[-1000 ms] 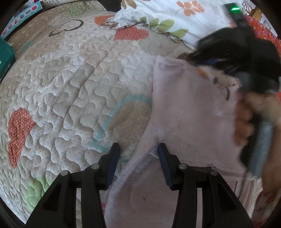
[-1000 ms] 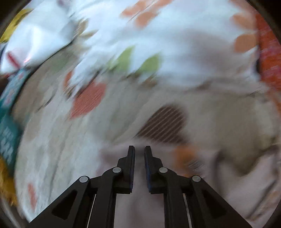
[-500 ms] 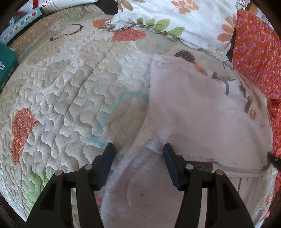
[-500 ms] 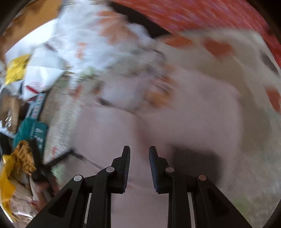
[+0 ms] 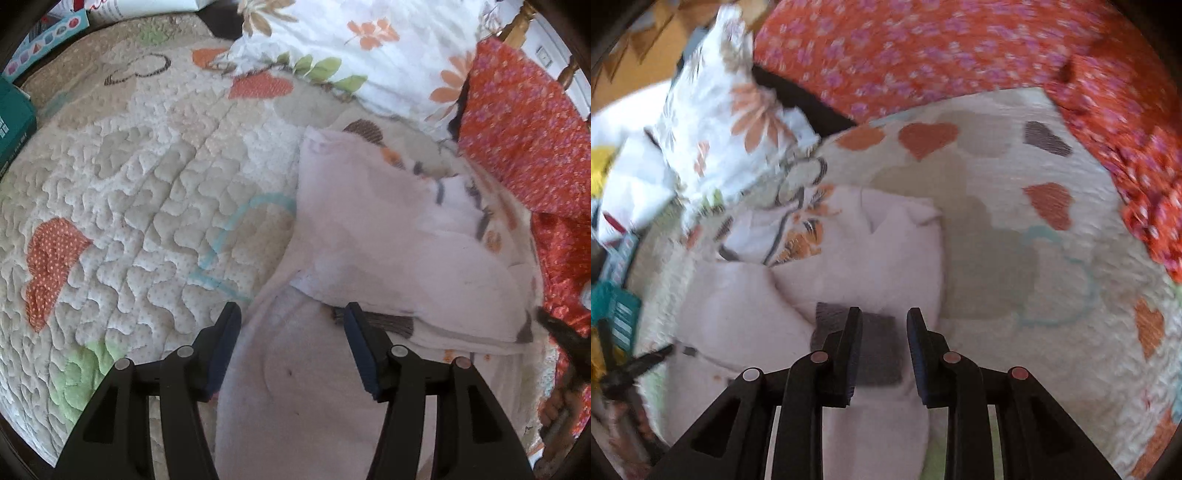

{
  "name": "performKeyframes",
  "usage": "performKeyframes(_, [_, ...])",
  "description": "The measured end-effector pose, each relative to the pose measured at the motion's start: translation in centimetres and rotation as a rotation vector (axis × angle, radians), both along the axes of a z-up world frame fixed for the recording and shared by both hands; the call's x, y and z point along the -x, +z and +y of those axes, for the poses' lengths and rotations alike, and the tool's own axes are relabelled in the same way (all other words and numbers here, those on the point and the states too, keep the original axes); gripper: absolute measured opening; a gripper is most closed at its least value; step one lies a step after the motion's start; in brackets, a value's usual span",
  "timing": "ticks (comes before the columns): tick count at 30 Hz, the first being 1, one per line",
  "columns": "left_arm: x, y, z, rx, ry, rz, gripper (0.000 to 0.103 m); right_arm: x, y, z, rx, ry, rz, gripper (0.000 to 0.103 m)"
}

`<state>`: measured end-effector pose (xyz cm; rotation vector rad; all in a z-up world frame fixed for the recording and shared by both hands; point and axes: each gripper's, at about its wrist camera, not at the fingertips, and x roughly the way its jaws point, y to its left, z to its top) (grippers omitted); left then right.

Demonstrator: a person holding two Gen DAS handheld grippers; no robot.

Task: Fold small clothes

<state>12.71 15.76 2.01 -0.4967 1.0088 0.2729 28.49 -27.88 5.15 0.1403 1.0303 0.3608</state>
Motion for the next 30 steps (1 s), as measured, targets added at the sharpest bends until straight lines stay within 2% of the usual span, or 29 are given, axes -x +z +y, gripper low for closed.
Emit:
performKeyframes(3, [0.6,0.9,-0.3,-0.049,-0.006,-0.021,0.057,-1.3,-3.0,1.8,0.078,0.010,0.064,0.027])
performKeyframes(4, [0.7,1.1,-0.2,-0.065,-0.004,-0.023,0.057,-1.2,-3.5,2.0,0.067,0.018,0.073,0.027])
performKeyframes(6, [1.0,1.5,0.0,-0.078,-0.002,-0.025,0.057,-0.5,-3.0,2.6,0.047,0.048,0.067,0.007])
performKeyframes(9, [1.0,1.5,0.5,-0.072,0.006,-0.017,0.057,0.2,-1.8,2.8,0.080,0.070,0.019,0.006])
performKeyframes(11, [0.9,1.3,0.6,-0.073,0.006,-0.013,0.057,-0.1,-0.8,1.7,0.149,0.000,-0.033,0.006])
performKeyframes(16, [1.0,1.1,0.1,-0.084,-0.011,0.004,0.057,-2.1,-1.0,-0.7,0.241,-0.158,-0.046,0.007])
performKeyframes(18, [1.1,0.8,0.0,-0.079,-0.019,0.010,0.058,-1.7,-1.0,-1.1,0.205,-0.174,-0.041,0.008])
performKeyframes(19, [1.3,0.6,-0.1,-0.069,-0.027,0.016,0.058,-1.1,-0.9,-1.4,0.176,-0.181,-0.042,0.014])
performKeyframes(20, [1.6,0.3,-0.1,-0.059,-0.033,0.020,0.059,-0.5,-0.9,-1.7,0.161,-0.180,-0.044,0.028])
performKeyframes(22, [2.5,-0.6,-0.3,-0.015,-0.048,0.035,0.059,0.8,-0.9,-2.4,0.123,-0.173,-0.027,0.042])
performKeyframes(25, [4.5,-1.5,-0.6,0.045,-0.064,0.018,0.059,4.0,-2.0,-4.2,0.002,-0.163,0.063,0.042])
performKeyframes(28, [6.7,-1.6,-1.1,0.092,-0.077,-0.019,0.059,7.3,-4.6,-5.8,-0.134,-0.170,0.200,0.043])
performKeyframes(30, [8.2,-1.8,-1.3,0.142,-0.071,-0.038,0.059,9.4,-5.0,-6.4,-0.197,-0.192,0.200,0.043])
